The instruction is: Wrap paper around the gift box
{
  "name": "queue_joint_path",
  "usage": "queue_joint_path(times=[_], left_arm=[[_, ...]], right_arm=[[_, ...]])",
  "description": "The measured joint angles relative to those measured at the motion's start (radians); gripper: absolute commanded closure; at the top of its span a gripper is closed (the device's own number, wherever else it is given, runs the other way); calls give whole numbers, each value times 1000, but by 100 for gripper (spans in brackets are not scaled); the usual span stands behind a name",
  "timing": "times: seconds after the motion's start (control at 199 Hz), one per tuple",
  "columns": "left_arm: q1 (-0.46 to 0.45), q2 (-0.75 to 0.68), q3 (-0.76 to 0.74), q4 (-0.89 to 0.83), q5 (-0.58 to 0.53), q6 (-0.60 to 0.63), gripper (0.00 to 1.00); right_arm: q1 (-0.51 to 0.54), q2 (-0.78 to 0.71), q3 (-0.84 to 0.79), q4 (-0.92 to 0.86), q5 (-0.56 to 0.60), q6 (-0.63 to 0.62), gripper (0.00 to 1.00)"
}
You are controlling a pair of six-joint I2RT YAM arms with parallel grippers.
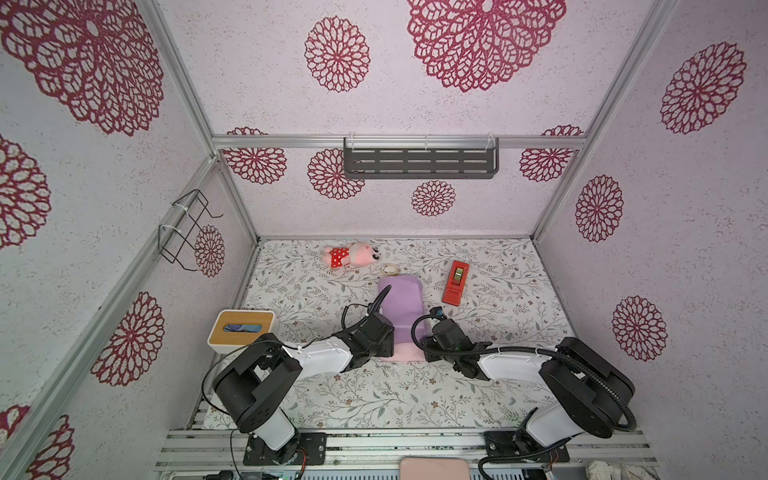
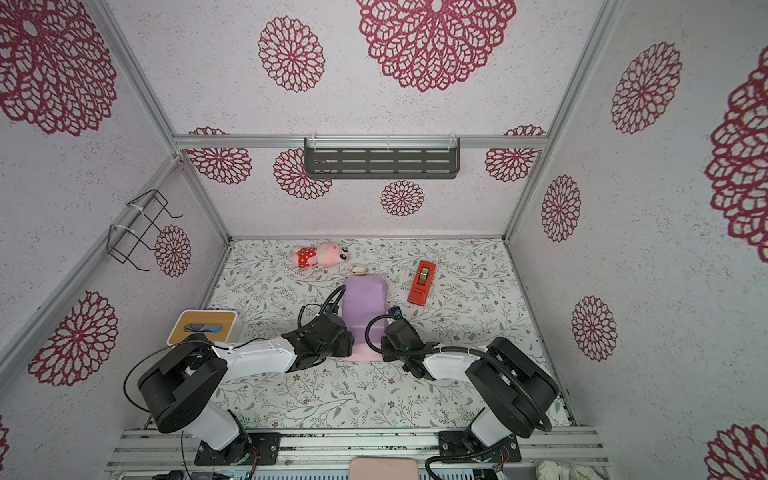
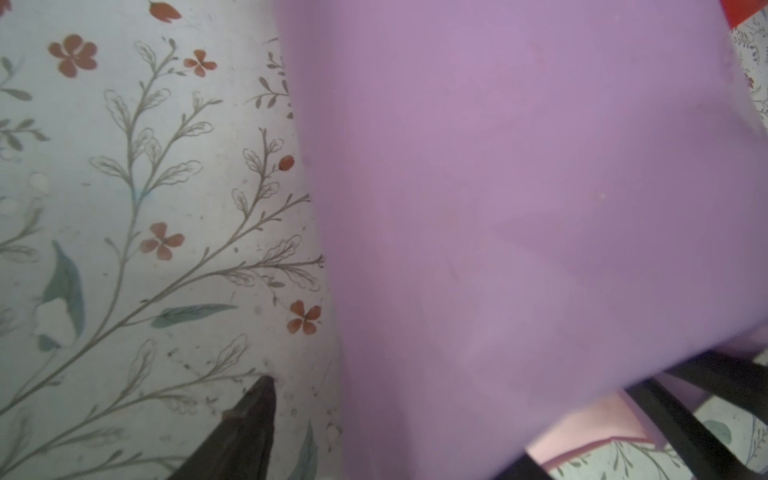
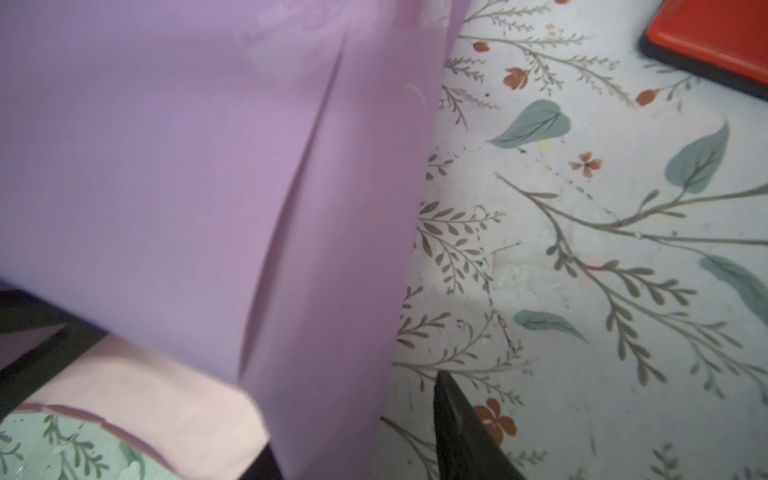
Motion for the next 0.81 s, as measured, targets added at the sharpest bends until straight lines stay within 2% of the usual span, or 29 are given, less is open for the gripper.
queue_joint_path(times=[0.091,0.624,0.805], left_arm=[[0,0,-13,2,-2,-6,40],[-17,17,-22,12,4,-57,74],[-26,30,-13,14,5,-76,83]], right_arm=[[0,1,0,0,0,7,58],[3,37,22,0,5,101,72],[7,47,34,-2,14,142,76]])
